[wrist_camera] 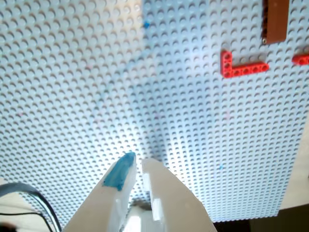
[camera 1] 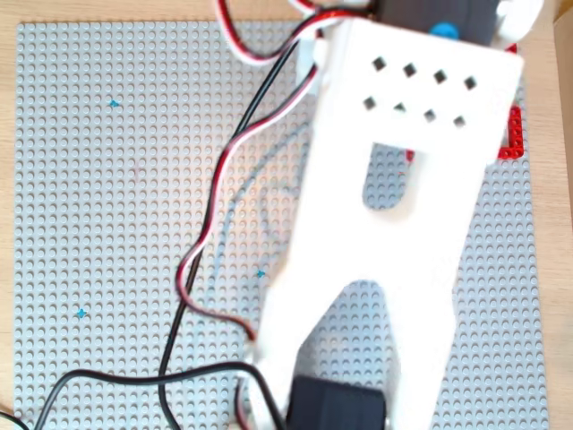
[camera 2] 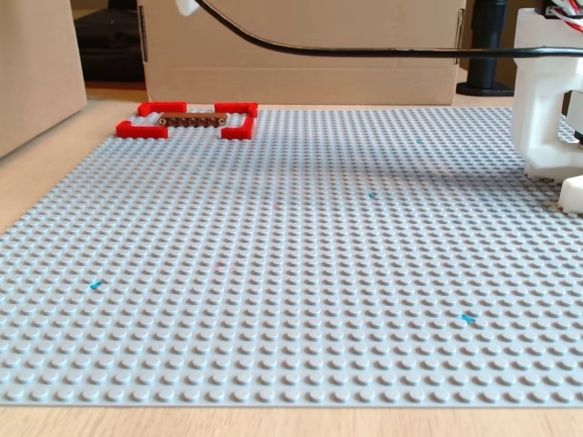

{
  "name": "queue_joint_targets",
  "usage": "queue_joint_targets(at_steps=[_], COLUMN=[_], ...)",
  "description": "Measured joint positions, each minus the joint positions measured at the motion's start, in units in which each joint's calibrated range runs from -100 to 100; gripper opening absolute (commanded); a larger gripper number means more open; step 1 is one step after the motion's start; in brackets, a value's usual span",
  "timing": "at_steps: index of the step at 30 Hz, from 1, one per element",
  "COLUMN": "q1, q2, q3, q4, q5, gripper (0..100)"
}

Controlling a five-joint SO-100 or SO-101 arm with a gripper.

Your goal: Grab and store lego

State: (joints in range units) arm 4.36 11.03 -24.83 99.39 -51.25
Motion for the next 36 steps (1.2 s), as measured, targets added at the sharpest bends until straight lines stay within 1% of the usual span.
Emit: queue_joint_targets(at_steps=[1,3,6,12,17,21,22,25,29,32,36], q1=[-0.45,-0.67,-0.52,-1.19,-0.89,-0.74,-0.74,-0.74,-0.74,-2.23,-4.25], q2=[-4.21,-8.0,-18.18,-39.9,-55.22,-66.33,-72.81,-78.2,-94.95,-104.63,-108.84], q3=[6.31,12.26,25.69,50.11,66.25,75.8,80.04,84.54,93.2,95.81,98.06], q4=[0.0,-0.09,-1.38,-8.3,-9.51,-9.6,-9.6,-9.51,-4.24,-5.02,-5.79], q5=[-0.77,-1.49,-1.9,-1.95,-2.0,-1.85,-1.7,-1.7,-1.49,-1.03,-2.05], gripper=[1,2,2,2,2,2,2,2,1,1,1])
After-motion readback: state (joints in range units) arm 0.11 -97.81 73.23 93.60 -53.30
